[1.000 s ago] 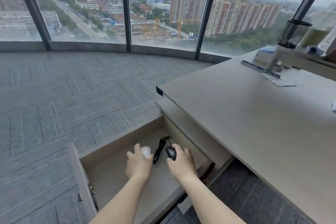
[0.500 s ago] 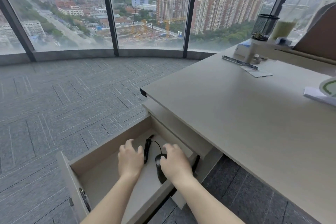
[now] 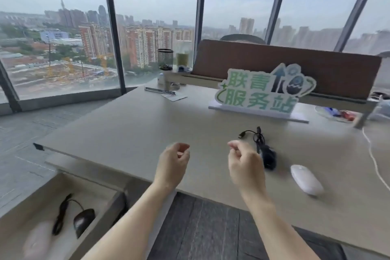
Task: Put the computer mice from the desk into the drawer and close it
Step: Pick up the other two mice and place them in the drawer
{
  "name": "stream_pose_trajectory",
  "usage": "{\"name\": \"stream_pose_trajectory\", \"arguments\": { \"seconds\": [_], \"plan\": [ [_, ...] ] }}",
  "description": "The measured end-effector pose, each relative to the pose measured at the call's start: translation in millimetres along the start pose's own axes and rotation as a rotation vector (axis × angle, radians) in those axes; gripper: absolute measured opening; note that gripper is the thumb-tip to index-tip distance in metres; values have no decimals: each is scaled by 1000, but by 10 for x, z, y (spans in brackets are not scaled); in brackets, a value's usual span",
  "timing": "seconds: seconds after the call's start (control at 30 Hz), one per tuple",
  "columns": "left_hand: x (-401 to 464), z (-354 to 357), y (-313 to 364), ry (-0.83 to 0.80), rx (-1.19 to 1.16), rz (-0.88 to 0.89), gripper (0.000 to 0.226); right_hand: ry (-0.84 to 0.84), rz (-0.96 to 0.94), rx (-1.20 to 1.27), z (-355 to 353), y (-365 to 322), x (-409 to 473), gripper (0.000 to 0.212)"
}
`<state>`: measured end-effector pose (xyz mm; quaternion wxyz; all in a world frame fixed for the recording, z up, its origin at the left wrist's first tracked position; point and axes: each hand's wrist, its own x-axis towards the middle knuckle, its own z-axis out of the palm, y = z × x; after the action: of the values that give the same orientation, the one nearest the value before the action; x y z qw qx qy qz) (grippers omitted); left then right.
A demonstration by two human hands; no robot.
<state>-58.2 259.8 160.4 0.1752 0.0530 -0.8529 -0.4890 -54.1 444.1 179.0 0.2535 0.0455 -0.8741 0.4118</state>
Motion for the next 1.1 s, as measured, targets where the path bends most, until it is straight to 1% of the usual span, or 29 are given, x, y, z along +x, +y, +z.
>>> {"name": "stream_pose_trajectory", "arguments": {
  "seconds": [0.07,0.13,0.2,0.27,0.33,0.43,0.5,0.6,0.7,0.77,0.83,0.93,1.0,1.1],
  "plan": [
    [-28,465,216,-131,-7,24,24,104,79,-90,-345,463,82,25],
    [-62,911,400,-242,-7,34,30,156,188,-225,-616,875,123,29],
    [-84,1315,572,-321,31,38,40,124,302,-348,-800,1220,141,40],
    [-86,1658,720,-368,84,33,49,20,384,-411,-908,1465,149,52],
    [-70,1938,819,-381,141,39,56,-63,422,-410,-959,1618,155,60],
    [-39,2241,901,-352,264,42,66,-62,401,-361,-968,1709,173,60],
    [-15,2365,934,-297,352,53,62,-52,354,-352,-937,1722,169,59],
    [39,2430,934,-227,444,80,48,-36,342,-336,-903,1721,163,57],
    [100,2309,866,-209,419,81,39,-12,363,-276,-882,1644,158,55],
    [105,2092,811,-170,340,64,36,14,349,-202,-851,1476,160,55],
    [88,1761,766,-99,229,59,38,26,310,-103,-777,1194,159,55],
    [62,1091,731,47,35,88,41,28,209,64,-582,661,133,49],
    [16,549,698,144,-53,130,41,14,134,177,-391,257,67,44],
    [-134,-299,619,294,-36,177,41,-57,44,315,-63,-367,-130,41]
  ]
}}
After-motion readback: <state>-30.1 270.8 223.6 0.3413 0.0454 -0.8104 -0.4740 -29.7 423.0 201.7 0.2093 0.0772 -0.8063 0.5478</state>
